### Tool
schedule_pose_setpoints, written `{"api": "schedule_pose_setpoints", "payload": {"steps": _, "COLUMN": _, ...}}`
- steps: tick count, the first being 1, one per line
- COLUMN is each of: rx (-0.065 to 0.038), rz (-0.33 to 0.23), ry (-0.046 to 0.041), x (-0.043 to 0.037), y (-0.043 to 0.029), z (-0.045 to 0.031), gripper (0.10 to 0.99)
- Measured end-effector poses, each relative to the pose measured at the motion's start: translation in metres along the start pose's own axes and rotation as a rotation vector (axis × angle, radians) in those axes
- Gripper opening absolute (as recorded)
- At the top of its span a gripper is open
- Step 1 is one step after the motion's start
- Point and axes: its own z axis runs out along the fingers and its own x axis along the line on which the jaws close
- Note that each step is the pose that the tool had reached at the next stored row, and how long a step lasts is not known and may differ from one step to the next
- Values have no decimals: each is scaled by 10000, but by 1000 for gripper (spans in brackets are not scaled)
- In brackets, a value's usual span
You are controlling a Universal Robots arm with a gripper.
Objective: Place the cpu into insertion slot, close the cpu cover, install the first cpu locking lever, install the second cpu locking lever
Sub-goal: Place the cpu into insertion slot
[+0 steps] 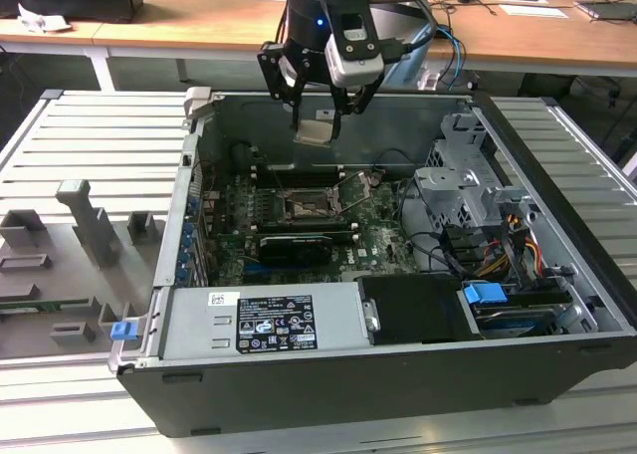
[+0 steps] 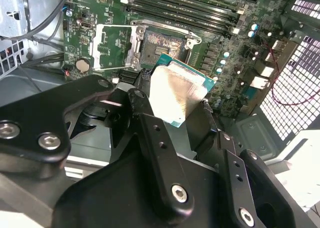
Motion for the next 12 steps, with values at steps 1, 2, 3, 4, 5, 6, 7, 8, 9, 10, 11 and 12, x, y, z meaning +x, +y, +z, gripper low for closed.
{"api": "schedule_pose_setpoints", "payload": {"steps": 1, "rx": 0, "rz": 20, "ry": -2, "x": 0, "y": 0, "z": 1, "gripper": 529}}
{"api": "schedule_pose_setpoints", "payload": {"steps": 2, "rx": -1, "rz": 35, "ry": -3, "x": 0, "y": 0, "z": 2, "gripper": 529}}
{"api": "schedule_pose_setpoints", "payload": {"steps": 3, "rx": -2, "rz": 54, "ry": -4, "x": 0, "y": 0, "z": 3, "gripper": 529}}
{"api": "schedule_pose_setpoints", "payload": {"steps": 4, "rx": -2, "rz": 66, "ry": -5, "x": 0, "y": 0, "z": 3, "gripper": 529}}
{"api": "schedule_pose_setpoints", "payload": {"steps": 5, "rx": -2, "rz": 87, "ry": -7, "x": 0, "y": 0, "z": 4, "gripper": 529}}
{"api": "schedule_pose_setpoints", "payload": {"steps": 6, "rx": -3, "rz": 109, "ry": -9, "x": 0, "y": -1, "z": 7, "gripper": 529}}
{"api": "schedule_pose_setpoints", "payload": {"steps": 7, "rx": -3, "rz": 120, "ry": -10, "x": 0, "y": -1, "z": 7, "gripper": 529}}
{"api": "schedule_pose_setpoints", "payload": {"steps": 8, "rx": -3, "rz": 133, "ry": -11, "x": 0, "y": -1, "z": 8, "gripper": 529}}
{"api": "schedule_pose_setpoints", "payload": {"steps": 9, "rx": -4, "rz": 156, "ry": -13, "x": 0, "y": -1, "z": 10, "gripper": 529}}
{"api": "schedule_pose_setpoints", "payload": {"steps": 10, "rx": -4, "rz": 175, "ry": -16, "x": 0, "y": -1, "z": 12, "gripper": 529}}
{"api": "schedule_pose_setpoints", "payload": {"steps": 11, "rx": -4, "rz": 187, "ry": -16, "x": 0, "y": -1, "z": 13, "gripper": 529}}
{"api": "schedule_pose_setpoints", "payload": {"steps": 12, "rx": -6, "rz": 208, "ry": -18, "x": 0, "y": -1, "z": 17, "gripper": 529}}
